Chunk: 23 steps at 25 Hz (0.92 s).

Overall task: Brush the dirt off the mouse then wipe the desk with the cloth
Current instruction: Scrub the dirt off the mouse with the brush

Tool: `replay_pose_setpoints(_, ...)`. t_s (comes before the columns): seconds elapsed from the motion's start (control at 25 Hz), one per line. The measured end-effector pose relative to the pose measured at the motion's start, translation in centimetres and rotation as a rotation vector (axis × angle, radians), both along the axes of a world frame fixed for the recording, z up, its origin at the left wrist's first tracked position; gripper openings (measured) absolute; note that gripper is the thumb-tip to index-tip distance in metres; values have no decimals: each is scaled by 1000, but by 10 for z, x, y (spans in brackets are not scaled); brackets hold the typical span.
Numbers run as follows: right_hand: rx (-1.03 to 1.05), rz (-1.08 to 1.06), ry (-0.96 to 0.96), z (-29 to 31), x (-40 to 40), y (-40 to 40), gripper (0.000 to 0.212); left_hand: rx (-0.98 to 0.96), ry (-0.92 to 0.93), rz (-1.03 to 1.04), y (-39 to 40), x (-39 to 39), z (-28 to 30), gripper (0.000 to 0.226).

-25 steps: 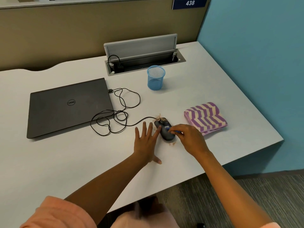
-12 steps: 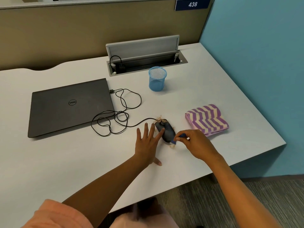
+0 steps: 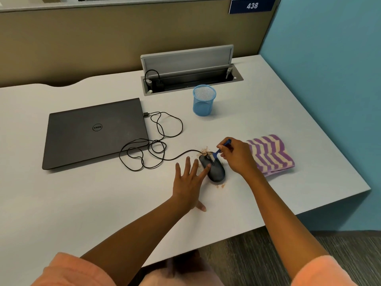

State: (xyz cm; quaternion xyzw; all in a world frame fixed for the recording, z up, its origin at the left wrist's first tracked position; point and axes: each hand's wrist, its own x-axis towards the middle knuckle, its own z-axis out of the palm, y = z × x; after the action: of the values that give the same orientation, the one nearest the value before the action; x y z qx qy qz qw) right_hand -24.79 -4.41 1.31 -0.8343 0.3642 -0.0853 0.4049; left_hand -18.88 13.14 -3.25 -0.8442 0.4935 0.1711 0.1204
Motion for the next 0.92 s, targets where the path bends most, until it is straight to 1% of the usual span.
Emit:
replay_pose_setpoints(0.12, -11, 31, 45, 0, 10, -6, 16, -4, 15, 8, 1, 0, -1, 138)
replay_pose_setpoints(0.2, -38, 76, 168, -2, 4, -12, 10, -10, 21, 11, 1, 1, -3, 139)
replay_pose_setpoints(0.28, -76, 109, 274, -5, 1, -16, 10, -17, 29, 14, 2, 2, -4, 139)
replay_pose_setpoints(0.32, -82, 103, 276, -5, 2, -16, 12, -17, 34, 13, 1, 2, -4, 139)
replay_pose_setpoints(0.4, -47, 53, 200, -3, 9, -13, 15, -17, 36, 12, 1, 2, -4, 138)
replay_pose_setpoints(0.52, -5, -19, 142, -3, 14, -8, 26, -9, 39, 11, 0, 2, -3, 138)
replay_pose_setpoints(0.56, -9, -17, 144, -4, 12, -7, 26, -6, 38, 11, 0, 2, -2, 138)
replay_pose_setpoints(0.64, 2, 22, 143, -6, 2, -10, 15, 1, 38, 13, 0, 1, -2, 138)
replay_pose_setpoints(0.72, 1, 60, 175, -7, -6, -14, 10, 5, 35, 15, 1, 1, -1, 137)
replay_pose_setpoints(0.8, -38, 55, 190, -9, -5, -14, 10, 3, 28, 11, 1, 1, -1, 138)
replay_pose_setpoints(0.92, -37, 21, 105, -6, 4, -7, 17, 2, 29, 7, 1, 1, 0, 137)
